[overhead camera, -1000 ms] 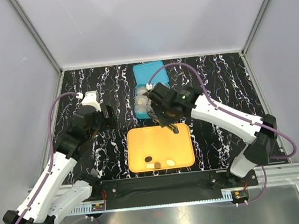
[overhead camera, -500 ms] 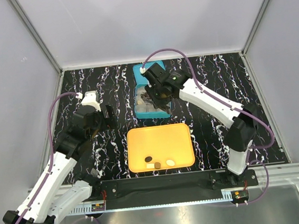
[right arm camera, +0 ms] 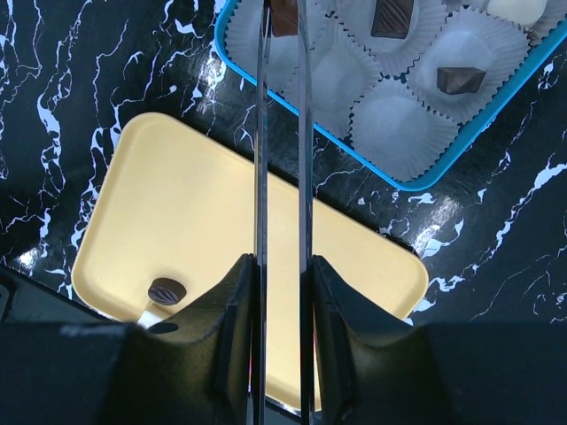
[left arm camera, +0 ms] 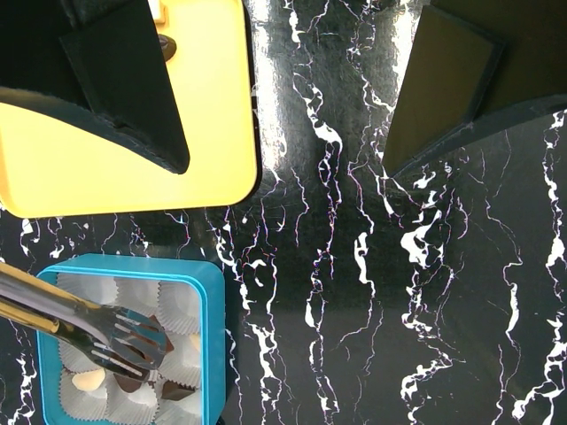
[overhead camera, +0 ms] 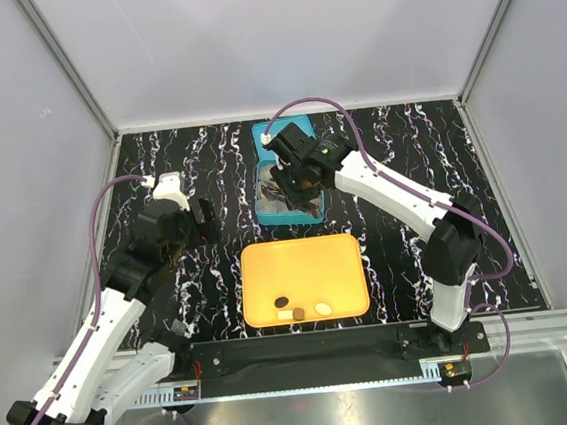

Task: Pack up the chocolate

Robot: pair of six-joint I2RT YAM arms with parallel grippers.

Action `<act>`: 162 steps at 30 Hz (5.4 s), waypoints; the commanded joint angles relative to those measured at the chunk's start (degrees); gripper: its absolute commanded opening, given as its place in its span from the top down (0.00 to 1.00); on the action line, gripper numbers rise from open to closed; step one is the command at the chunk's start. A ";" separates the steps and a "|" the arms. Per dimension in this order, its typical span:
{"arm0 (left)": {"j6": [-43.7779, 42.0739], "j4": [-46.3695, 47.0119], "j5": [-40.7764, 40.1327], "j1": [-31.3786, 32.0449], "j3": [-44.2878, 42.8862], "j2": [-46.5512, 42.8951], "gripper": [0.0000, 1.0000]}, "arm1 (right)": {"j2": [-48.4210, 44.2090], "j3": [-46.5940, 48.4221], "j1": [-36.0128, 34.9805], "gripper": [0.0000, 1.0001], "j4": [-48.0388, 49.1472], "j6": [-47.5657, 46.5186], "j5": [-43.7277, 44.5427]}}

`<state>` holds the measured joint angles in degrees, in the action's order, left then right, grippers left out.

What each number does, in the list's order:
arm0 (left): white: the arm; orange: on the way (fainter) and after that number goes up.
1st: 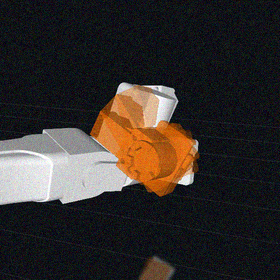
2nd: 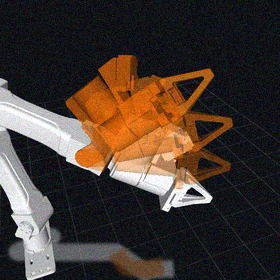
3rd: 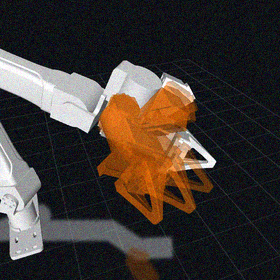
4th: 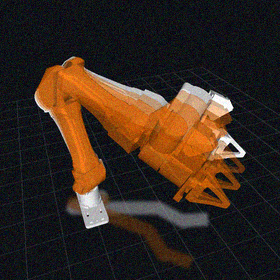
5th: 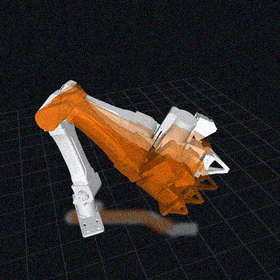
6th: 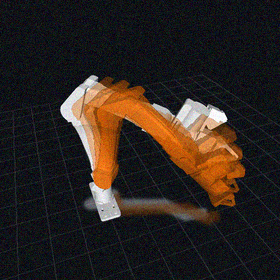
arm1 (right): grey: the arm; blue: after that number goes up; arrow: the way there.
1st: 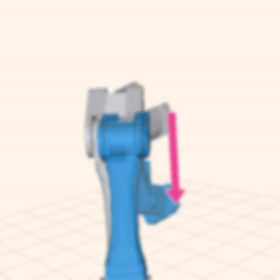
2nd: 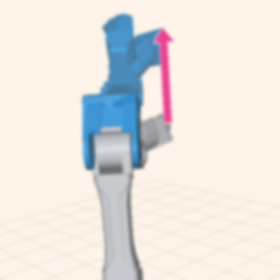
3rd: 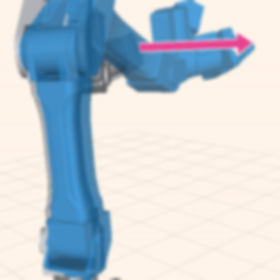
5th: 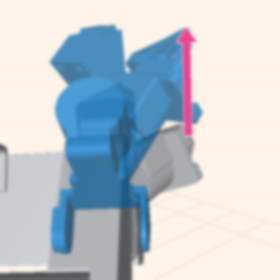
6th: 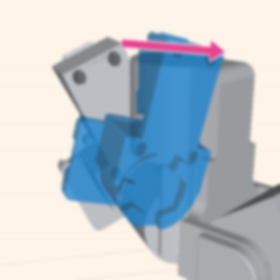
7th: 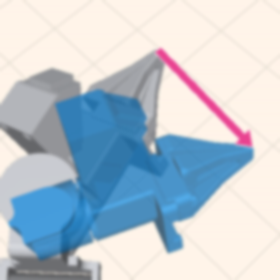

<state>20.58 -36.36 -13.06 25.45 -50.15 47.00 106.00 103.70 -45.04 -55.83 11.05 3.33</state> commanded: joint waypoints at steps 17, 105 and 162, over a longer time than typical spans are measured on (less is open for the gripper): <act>-0.01 3.05 1.28 -0.93 -2.23 0.28 0.01 | 1.41 -0.96 0.30 0.62 2.66 0.11 -2.72; 0.08 2.78 0.14 -1.90 -2.06 0.19 0.01 | -27.07 -33.56 -25.36 0.51 0.81 6.97 -4.04; -0.10 2.96 0.93 -1.90 -1.88 0.02 0.01 | -21.28 -18.19 -8.23 0.68 -4.63 -0.05 3.96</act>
<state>20.58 -36.32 -11.97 23.88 -50.15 47.03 84.09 80.47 -55.79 -60.36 15.03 5.74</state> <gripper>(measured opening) 0.988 0.371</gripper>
